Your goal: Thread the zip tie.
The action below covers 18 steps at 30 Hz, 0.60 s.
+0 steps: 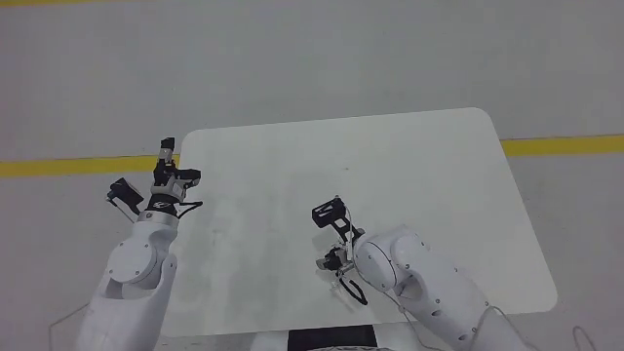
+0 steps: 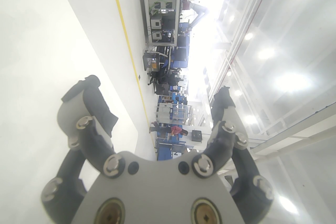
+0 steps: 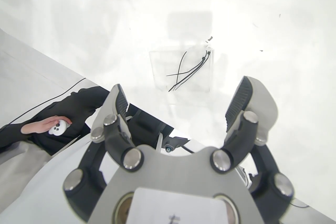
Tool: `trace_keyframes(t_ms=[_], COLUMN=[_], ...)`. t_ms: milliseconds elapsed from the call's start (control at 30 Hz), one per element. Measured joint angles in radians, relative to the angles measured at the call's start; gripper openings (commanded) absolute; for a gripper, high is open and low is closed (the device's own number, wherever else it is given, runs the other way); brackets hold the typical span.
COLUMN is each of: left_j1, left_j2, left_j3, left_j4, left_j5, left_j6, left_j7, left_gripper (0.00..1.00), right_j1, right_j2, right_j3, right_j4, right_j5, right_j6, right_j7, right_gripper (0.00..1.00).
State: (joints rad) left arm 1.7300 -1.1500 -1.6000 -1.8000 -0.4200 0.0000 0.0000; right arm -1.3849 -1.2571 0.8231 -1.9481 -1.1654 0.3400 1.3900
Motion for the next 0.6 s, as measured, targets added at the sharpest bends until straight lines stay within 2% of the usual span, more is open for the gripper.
trace_keyframes(t_ms=[600], left_j1=[0.0], left_j2=[0.0], left_j3=[0.0], left_j4=[0.0], left_j5=[0.0], left_j6=[0.0], left_j7=[0.0], left_gripper=[1.0], right_j1=[-0.016], right_j2=[-0.007], right_j3=[0.011], right_j4=[-0.005], right_j5=[0.02], right_j6=[0.0], right_j7=[-0.011], right_gripper=[1.0])
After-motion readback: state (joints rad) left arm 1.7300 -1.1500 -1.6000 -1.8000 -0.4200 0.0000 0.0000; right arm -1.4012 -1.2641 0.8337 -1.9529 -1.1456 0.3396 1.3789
